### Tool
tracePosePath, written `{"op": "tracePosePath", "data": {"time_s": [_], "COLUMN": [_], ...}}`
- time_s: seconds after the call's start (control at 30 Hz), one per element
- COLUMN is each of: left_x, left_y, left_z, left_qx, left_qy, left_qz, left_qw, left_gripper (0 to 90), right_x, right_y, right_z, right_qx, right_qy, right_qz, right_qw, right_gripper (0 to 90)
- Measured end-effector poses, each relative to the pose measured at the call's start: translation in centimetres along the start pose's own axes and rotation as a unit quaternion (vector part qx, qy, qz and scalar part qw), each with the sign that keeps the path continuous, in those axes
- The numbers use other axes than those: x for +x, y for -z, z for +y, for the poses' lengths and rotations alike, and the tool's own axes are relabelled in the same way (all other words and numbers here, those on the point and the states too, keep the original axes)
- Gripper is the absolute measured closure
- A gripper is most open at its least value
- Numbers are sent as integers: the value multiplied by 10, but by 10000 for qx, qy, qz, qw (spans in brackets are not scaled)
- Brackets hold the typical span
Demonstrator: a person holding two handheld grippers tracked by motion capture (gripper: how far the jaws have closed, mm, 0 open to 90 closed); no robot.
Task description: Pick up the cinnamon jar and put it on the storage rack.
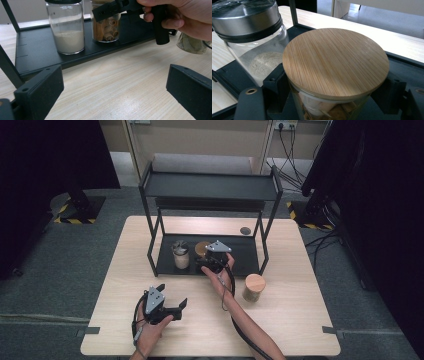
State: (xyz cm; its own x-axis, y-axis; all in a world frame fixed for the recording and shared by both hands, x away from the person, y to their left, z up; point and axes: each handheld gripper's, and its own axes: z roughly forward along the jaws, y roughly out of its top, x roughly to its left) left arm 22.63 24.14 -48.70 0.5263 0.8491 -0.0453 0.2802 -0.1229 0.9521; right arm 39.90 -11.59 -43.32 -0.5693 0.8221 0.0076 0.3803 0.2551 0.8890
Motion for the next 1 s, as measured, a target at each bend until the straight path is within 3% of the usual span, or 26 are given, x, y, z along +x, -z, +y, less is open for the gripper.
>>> {"op": "tracePosePath", "data": {"time_s": [0.73,1.0], "left_x": [0,0], "left_y": [0,0], "left_z": [0,0], "left_qx": [-2,-4], "left_qy": [-9,-12], "left_qz": [1,-1], "left_qw": [10000,10000], "left_gripper": [9,9], "right_x": [4,2], "right_y": [-4,2], "right_z": [-3,1], "right_qx": [2,-58], "right_qy": [112,-2], "right_qz": [-10,27], "right_qw": [9999,10000], "right_gripper": [259,139]}}
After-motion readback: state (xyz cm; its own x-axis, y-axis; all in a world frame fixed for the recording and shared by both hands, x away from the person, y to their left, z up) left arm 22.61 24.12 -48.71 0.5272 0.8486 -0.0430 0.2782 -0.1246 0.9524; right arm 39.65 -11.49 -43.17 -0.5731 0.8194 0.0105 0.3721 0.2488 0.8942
